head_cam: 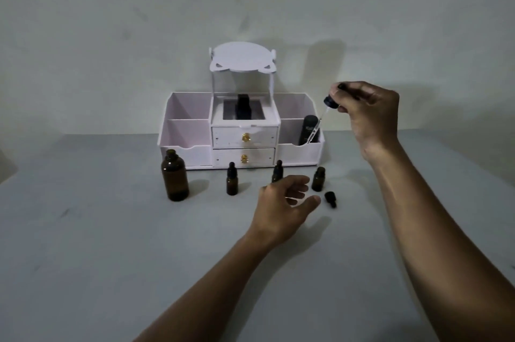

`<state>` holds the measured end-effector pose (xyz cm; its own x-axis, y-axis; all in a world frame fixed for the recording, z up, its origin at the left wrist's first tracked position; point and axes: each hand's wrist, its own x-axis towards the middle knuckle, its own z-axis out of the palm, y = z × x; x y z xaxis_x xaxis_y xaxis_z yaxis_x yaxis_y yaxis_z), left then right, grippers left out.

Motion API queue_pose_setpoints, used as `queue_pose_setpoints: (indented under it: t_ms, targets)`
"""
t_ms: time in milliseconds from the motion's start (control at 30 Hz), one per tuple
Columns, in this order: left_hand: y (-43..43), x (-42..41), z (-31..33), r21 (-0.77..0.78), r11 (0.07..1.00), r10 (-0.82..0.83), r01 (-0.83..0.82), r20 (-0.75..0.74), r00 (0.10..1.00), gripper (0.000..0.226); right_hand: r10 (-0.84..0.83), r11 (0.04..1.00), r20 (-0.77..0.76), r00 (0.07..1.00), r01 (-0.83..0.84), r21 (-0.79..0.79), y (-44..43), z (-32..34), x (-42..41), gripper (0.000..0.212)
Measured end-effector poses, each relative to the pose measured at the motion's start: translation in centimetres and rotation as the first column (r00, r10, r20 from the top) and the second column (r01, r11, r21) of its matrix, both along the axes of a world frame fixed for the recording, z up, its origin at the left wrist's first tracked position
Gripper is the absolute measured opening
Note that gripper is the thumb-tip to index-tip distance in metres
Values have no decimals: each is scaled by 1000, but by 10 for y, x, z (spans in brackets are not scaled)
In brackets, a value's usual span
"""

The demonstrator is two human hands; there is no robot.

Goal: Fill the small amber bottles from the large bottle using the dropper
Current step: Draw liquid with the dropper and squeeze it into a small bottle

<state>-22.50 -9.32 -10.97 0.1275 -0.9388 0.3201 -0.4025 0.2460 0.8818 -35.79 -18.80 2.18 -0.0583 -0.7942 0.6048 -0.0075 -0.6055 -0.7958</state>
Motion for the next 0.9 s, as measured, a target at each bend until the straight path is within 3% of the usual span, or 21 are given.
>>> queue_pose_setpoints:
  t_ms: [167,500,733,900]
  targets:
    - [-39,-21,-13,36,993,113,-112,-25,993,56,-32,998,-12,999,32,62,-20,-21,-23,4]
    - [-86,-29,-27,68,989,135,-132,-50,990,66,-24,990,-21,999,27,139,-44,-52,-34,8]
    - [-95,-27,-33,68,992,107,-103,-57,993,59,-21,988,-37,999,26,152,-56,-64,-33,8]
    - [-99,-24,-39,49,995,85,-83,-47,995,43,-25,984,-41,999,31,175,-60,-71,-30,6]
